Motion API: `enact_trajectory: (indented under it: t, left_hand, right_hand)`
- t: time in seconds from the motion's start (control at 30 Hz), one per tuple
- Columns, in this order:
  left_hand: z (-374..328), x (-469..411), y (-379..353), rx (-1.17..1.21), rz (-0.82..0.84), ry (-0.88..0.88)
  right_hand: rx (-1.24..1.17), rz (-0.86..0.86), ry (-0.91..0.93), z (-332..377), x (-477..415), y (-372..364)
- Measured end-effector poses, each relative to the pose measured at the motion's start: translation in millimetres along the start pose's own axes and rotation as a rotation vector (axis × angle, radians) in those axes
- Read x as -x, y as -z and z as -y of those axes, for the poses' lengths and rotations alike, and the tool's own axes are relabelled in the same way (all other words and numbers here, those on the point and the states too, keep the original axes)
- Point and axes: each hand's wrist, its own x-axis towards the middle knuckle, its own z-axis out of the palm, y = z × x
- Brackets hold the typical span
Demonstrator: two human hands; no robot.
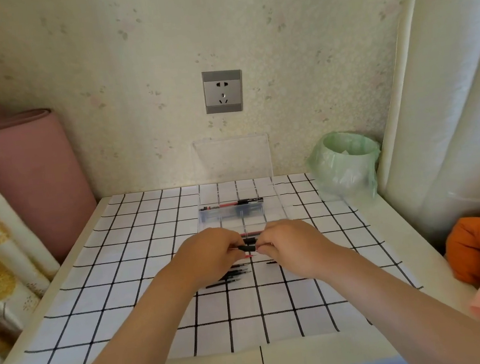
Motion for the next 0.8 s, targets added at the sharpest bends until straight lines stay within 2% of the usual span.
enact_trajectory:
  t: [0.2, 0.43, 0.6, 0.8]
  left_hand:
    - [1.8, -3.4, -6.3, 0.024, 0.029, -0.029]
    - [1.4, -3.9, -5.1, 0.009, 0.011, 0.0]
    - [0.2, -4.6, -7.2, 0.022, 0.065, 0.004]
    - [0.6, -4.2, -8.7, 0.036, 0.077, 0.005]
  right_hand:
    - [0.037, -0.082, -0.048, 2.4, -0.4, 7.4]
    - [-0.002, -0.005, -0.03, -0.9, -2.3, 3.7]
    - [0.03, -0.071, -0.057, -0.8, -2.9, 6.3]
    - [-0.003, -0.053, -0.067, -2.9, -2.2, 7.5]
